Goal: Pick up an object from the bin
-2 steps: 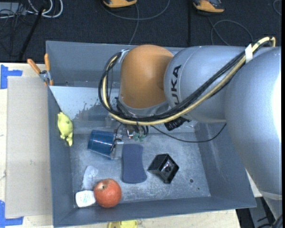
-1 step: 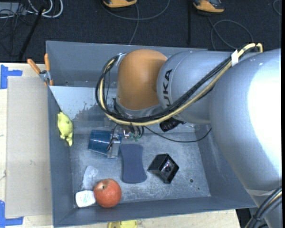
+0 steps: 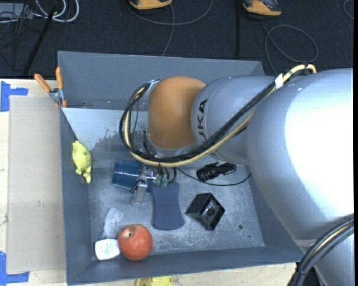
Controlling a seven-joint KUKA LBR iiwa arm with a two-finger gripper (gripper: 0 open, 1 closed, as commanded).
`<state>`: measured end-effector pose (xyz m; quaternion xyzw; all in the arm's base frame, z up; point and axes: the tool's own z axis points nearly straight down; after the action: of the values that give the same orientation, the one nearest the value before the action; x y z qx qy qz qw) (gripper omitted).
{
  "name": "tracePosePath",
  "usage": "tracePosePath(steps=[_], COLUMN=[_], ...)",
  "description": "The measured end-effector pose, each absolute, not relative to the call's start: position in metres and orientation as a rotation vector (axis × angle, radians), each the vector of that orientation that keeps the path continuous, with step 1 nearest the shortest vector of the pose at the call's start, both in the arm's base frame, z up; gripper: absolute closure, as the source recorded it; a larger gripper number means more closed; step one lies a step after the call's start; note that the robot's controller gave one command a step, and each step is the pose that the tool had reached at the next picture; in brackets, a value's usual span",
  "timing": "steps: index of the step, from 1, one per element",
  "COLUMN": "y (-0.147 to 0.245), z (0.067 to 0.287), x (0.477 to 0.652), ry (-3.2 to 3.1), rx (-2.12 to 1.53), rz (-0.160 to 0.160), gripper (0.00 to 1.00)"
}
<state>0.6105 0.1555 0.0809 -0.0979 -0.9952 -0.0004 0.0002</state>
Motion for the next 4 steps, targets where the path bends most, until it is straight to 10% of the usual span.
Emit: tracePosePath(steps=[1, 4], y=[0.1521, 0.1519], z=[0.0696, 0.0753], x=[0.6144, 0.614], ry=[-3.135, -3.133], rx=[-0.223, -0.225], rz=[0.0, 0.0], gripper=[1.0, 1.0])
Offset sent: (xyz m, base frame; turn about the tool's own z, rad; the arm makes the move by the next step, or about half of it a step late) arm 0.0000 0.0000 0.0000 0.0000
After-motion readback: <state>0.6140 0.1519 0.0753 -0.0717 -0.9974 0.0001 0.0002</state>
